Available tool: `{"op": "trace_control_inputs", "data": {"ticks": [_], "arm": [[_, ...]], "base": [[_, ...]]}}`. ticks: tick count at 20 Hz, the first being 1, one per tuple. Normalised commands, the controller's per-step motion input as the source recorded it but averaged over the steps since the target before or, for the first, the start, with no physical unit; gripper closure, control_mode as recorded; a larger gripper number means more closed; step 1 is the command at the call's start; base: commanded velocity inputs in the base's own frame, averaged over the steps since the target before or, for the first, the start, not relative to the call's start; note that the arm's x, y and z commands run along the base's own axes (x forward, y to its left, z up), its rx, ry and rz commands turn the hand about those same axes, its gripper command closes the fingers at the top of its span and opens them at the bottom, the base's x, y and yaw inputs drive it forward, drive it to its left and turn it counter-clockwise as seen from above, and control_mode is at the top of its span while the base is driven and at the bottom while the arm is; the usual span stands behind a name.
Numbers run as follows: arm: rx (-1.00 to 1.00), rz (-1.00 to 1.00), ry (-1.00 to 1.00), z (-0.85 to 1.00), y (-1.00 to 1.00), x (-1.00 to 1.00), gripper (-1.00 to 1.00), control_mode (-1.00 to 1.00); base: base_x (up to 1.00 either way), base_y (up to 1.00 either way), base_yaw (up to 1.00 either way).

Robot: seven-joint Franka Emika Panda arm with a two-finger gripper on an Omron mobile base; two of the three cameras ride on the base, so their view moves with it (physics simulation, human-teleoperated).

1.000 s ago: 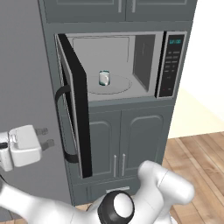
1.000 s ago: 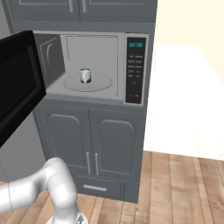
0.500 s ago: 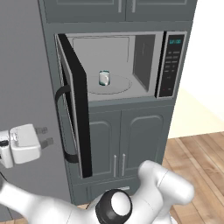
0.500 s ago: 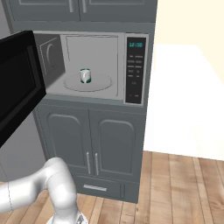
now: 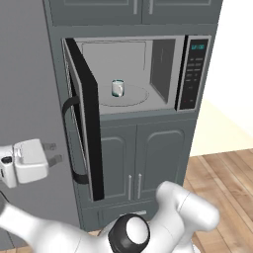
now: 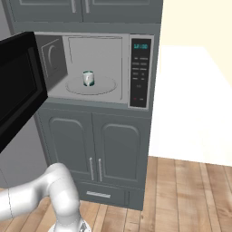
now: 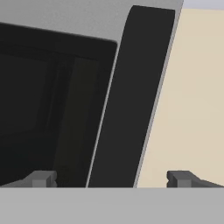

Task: Pick the mug from the counter and place it inside the microwave. Then close the microwave.

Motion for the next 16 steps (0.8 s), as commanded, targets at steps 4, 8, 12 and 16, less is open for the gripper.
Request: {"op": "trace_control_inputs", "data": {"ticks": [4,8,12,16], "arm": [[0.0,0.0,0.0,0.0,-0.4,0.0,-1.0,-1.0],[0.0,0.0,0.0,0.0,-0.41,0.0,-1.0,-1.0],[0.0,0.03,0.0,0.02,-0.44,-0.02,-1.0,-1.0],[0.0,0.08,0.0,0.05,-0.5,-0.14,-1.0,-1.0]], "base": [[0.0,0.0,0.0],[0.0,0.0,0.0],[0.0,0.0,0.0],[0.0,0.0,0.0]]}}
